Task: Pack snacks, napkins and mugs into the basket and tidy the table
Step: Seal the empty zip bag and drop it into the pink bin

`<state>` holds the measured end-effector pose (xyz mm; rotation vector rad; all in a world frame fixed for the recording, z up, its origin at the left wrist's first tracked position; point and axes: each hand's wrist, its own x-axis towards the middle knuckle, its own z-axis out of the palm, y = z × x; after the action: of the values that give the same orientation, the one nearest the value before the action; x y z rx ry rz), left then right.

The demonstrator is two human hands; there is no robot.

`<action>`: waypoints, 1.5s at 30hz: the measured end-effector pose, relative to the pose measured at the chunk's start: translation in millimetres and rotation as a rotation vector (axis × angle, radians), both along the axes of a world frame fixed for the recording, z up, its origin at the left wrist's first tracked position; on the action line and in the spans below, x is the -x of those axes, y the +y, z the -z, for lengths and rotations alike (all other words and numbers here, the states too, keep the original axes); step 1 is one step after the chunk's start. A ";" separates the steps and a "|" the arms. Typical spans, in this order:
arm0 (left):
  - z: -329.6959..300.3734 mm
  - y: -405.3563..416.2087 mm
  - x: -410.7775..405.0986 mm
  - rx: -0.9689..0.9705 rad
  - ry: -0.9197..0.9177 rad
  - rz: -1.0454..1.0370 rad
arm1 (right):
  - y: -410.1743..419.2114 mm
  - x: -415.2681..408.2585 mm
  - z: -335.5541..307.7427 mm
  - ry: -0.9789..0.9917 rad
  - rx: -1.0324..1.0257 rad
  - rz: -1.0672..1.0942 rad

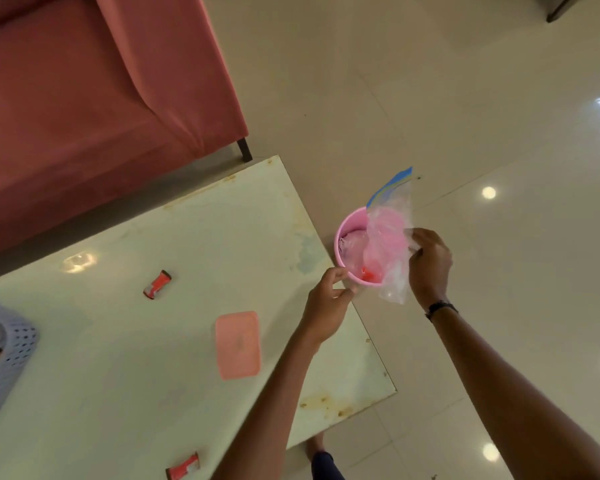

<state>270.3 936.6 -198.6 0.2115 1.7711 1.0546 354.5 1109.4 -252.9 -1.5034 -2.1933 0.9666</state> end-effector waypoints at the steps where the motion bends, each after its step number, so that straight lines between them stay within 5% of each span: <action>1: 7.3 2.6 1.8 0.003 0.007 -0.001 | -3.0 2.3 16.6 0.002 0.012 -0.007; 7: 47.1 19.0 10.8 -0.035 0.037 -0.021 | -12.0 10.7 109.2 -0.114 0.068 -0.169; 19: 90.0 32.9 2.0 -0.116 0.057 -0.056 | 24.7 18.0 199.7 -1.160 0.429 -0.853; 22: 82.0 30.4 2.5 -0.121 0.053 -0.049 | 26.0 19.6 187.9 -0.971 0.444 -0.701; 27: 53.6 20.9 5.8 -0.112 0.065 -0.050 | 11.9 16.8 124.5 -0.554 0.044 -0.504; 32: 10.6 -1.3 14.6 -0.098 0.091 -0.128 | -19.5 32.0 38.2 -0.140 0.068 -0.231; 45: -93.5 -182.7 69.5 -0.115 0.175 -0.474 | -230.6 122.2 -117.4 0.120 0.274 -0.590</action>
<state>200.8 753.9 -105.1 -0.0545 1.9719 1.5155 232.3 878.8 -135.5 -0.8525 -2.5433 1.5416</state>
